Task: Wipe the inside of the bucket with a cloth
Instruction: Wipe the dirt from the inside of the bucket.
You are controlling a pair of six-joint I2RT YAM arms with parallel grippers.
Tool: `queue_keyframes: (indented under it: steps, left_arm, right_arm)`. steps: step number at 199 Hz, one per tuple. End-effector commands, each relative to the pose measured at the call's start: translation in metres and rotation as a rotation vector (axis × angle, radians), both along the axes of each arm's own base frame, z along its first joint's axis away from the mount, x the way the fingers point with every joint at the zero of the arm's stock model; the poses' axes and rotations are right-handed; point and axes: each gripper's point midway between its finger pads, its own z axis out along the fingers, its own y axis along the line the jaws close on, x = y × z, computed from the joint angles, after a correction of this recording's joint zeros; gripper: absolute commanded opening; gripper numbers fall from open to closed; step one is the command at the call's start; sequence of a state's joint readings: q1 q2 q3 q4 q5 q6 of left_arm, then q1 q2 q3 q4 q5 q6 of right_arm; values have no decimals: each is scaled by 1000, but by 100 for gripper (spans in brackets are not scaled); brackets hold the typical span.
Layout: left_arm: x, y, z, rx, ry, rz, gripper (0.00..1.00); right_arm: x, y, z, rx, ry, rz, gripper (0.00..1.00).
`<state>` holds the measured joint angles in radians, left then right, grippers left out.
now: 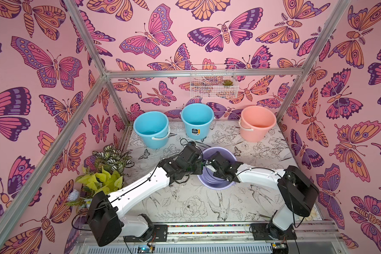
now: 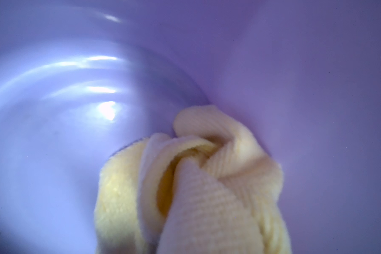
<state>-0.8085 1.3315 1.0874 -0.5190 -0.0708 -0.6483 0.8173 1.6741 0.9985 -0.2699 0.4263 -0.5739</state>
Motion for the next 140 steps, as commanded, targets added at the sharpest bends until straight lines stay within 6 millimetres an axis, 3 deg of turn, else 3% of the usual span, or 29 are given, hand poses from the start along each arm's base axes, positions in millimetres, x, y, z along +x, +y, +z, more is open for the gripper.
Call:
queue_keyframes:
  steps: [1, 48, 78, 99, 140]
  left_arm:
    - [-16, 5, -8, 32, 37, -37, 0]
    - [-13, 7, -7, 36, 25, -26, 0]
    - [-13, 4, -7, 34, 30, -32, 0]
    - [-13, 0, -10, 34, 41, -46, 0]
    - [-13, -6, -9, 26, 49, -66, 0]
  right_arm:
    - [-50, -20, -22, -52, 306, 53, 0]
    - [-96, -14, -26, 54, 615, 80, 0]
    - [-114, 16, -15, 263, 763, 116, 0]
    - [-106, 41, -10, 406, 737, 125, 0]
    - [-57, 69, 2, 644, 487, 44, 0]
